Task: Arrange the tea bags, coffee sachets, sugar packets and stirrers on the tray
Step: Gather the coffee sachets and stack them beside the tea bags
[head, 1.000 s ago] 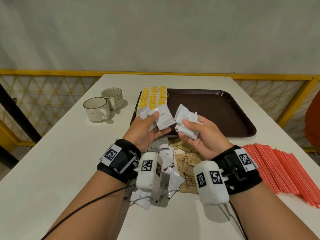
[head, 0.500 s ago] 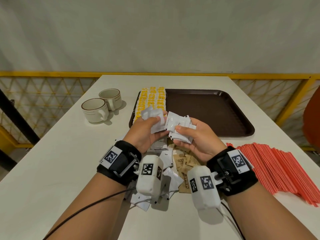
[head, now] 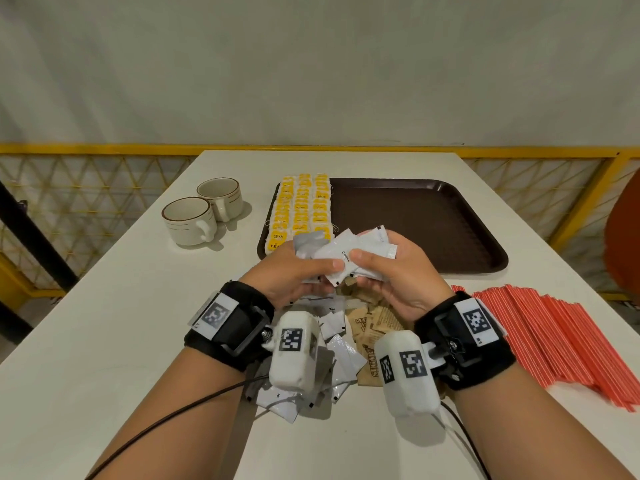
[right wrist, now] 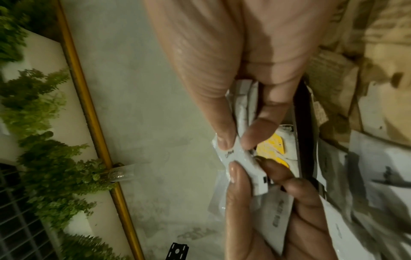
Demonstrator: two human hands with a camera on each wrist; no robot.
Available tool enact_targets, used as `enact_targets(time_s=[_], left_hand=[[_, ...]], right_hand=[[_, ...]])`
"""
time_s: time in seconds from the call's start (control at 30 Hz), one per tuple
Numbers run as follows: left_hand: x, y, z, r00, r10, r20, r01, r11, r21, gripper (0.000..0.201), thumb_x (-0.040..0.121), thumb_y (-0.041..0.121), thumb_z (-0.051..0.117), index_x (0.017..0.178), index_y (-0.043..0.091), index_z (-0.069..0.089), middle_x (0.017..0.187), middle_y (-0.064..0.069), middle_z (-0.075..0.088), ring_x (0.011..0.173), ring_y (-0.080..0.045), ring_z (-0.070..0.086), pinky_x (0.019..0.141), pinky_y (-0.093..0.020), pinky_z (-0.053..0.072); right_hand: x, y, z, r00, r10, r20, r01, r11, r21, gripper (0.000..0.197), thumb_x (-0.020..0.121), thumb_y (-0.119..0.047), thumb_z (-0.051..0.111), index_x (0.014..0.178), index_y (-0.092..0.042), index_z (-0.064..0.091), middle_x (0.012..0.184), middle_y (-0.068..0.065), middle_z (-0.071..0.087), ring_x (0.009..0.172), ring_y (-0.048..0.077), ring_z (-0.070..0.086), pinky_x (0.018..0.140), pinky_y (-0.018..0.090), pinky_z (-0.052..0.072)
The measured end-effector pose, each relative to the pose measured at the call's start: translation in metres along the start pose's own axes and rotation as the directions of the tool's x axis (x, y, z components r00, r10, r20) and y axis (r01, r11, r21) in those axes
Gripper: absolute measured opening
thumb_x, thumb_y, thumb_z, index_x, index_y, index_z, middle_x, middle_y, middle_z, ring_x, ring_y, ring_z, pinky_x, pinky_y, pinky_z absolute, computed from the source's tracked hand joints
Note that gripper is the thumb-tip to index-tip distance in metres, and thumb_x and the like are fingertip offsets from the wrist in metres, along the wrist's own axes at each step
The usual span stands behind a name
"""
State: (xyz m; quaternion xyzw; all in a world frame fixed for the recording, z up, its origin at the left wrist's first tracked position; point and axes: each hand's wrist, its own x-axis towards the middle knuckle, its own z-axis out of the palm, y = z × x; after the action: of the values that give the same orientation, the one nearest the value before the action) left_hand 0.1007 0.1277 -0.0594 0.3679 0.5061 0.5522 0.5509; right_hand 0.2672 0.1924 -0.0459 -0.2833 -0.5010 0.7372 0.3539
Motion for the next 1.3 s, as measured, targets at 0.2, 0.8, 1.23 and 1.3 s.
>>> enact_targets(time_s=[0.2, 0.8, 1.23, 1.3], left_hand=[[-0.005, 0.002, 0.007, 1.000, -0.013, -0.001, 0.013, 0.997, 0.079, 0.023, 0.089, 0.016, 0.062, 0.110, 0.006, 0.063, 0.081, -0.014, 0.071, 0.071, -0.022, 0.069, 0.069, -0.030, 0.057], [0.002, 0.010, -0.007, 0.988, -0.155, -0.025, 0.129, 0.893, -0.431, 0.012, 0.082, 0.021, 0.066, 0.087, 0.016, 0.056, 0.069, 0.000, 0.052, 0.061, -0.013, 0.054, 0.056, -0.025, 0.050], [-0.005, 0.003, 0.006, 0.996, -0.092, 0.023, 0.092, 0.996, 0.020, 0.044, 0.070, 0.025, 0.075, 0.111, 0.014, 0.062, 0.106, -0.008, 0.071, 0.099, -0.022, 0.067, 0.083, -0.035, 0.055], [-0.006, 0.001, 0.007, 0.997, -0.070, 0.033, 0.068, 0.996, 0.061, 0.051, 0.070, 0.020, 0.080, 0.116, 0.016, 0.060, 0.102, -0.004, 0.072, 0.093, -0.018, 0.068, 0.069, -0.027, 0.056]], right_hand=[[0.002, 0.001, 0.000, 1.000, 0.007, 0.006, -0.007, 1.000, -0.015, 0.020, 0.087, 0.003, 0.061, 0.104, -0.007, 0.061, 0.091, 0.010, 0.069, 0.070, 0.016, 0.067, 0.058, 0.021, 0.055], [0.004, -0.003, -0.007, 0.999, 0.029, -0.042, -0.028, 0.999, 0.018, 0.029, 0.084, 0.007, 0.063, 0.110, -0.006, 0.060, 0.108, 0.016, 0.067, 0.083, 0.020, 0.068, 0.056, 0.022, 0.056], [0.002, 0.003, -0.008, 0.990, 0.081, 0.118, -0.050, 0.969, -0.243, 0.030, 0.073, 0.005, 0.075, 0.099, -0.008, 0.065, 0.085, 0.006, 0.067, 0.066, 0.013, 0.062, 0.047, 0.020, 0.047], [0.002, 0.004, -0.008, 0.996, 0.051, 0.077, -0.033, 0.975, -0.219, 0.032, 0.073, 0.002, 0.077, 0.101, -0.006, 0.065, 0.086, 0.007, 0.067, 0.067, 0.014, 0.060, 0.047, 0.019, 0.047]])
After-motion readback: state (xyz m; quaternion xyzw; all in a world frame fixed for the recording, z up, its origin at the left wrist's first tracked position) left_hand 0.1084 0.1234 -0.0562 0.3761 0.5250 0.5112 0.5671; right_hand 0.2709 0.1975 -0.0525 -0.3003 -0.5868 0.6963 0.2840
